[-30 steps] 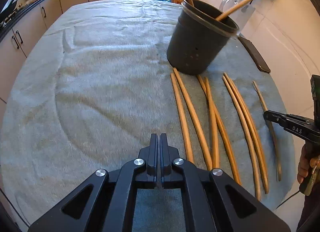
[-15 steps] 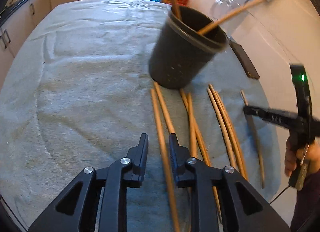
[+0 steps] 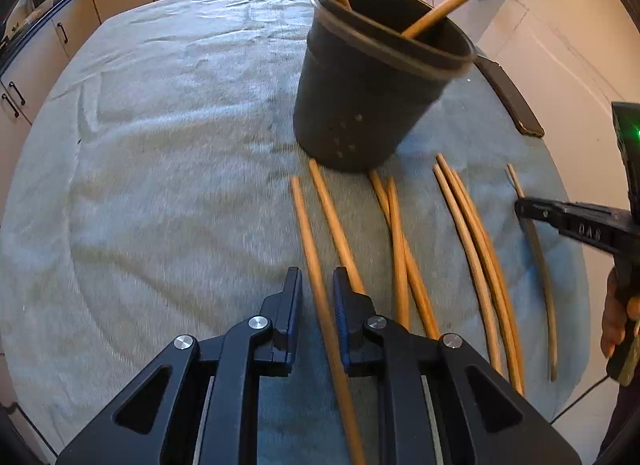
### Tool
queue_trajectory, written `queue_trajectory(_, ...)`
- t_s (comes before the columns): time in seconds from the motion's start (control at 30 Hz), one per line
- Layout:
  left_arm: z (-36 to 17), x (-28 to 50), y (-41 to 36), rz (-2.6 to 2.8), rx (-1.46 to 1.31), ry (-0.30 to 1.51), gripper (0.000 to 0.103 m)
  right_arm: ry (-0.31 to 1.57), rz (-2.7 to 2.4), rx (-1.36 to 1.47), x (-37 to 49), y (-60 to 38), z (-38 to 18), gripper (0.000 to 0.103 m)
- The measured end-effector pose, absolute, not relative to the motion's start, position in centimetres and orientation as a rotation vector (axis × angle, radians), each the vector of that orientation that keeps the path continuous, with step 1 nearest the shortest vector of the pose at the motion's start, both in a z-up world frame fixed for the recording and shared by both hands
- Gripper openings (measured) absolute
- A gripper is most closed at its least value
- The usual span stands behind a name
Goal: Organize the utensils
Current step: 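Carry the chopstick upright into the grey holder and open the left tool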
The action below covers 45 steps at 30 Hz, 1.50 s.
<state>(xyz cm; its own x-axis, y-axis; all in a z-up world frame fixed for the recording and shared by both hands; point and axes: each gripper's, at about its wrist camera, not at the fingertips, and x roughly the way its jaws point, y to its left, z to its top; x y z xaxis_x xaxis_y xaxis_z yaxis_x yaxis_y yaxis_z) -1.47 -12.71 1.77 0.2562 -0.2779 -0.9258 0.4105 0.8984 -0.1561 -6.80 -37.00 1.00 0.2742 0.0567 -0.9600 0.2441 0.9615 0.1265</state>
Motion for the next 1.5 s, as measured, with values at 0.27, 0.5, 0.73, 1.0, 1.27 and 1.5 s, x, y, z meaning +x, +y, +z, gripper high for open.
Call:
queue_trajectory(0.27,2.0,-0.7,-12.6,-0.454,0.091,1.195,0.006,1.263,-0.119,0.227,-6.0,-36.4,1.0,0.007)
queue_trajectory(0.5,8.3,-5.3,-10.4,-0.480,0.079,0.982,0.006,1.108,-0.073,0.295,-8.8,-37.0,4.2,0.006)
queue_trajectory(0.73,14.2,-11.3,-9.0,-0.521,0.075,0.763,0.006,0.879,-0.024,0.243,-15.3,-34.8,10.8,0.006)
queue_trajectory(1.0,16.7,-17.2,-7.5,-0.529,0.099,0.615,0.006,0.723,0.005,0.171,-22.0,-31.5,14.9,0.006)
queue_trajectory(1.27,18.2,-20.6,-5.4,-0.534,0.057,0.553,0.006,0.590,0.027,0.147,-26.7,-30.3,19.1,0.006)
queue_trajectory(1.5,20.7,-19.5,-5.0,-0.529,0.011,0.494,0.005,0.541,0.049,0.149,-25.5,-29.7,20.9,0.006)
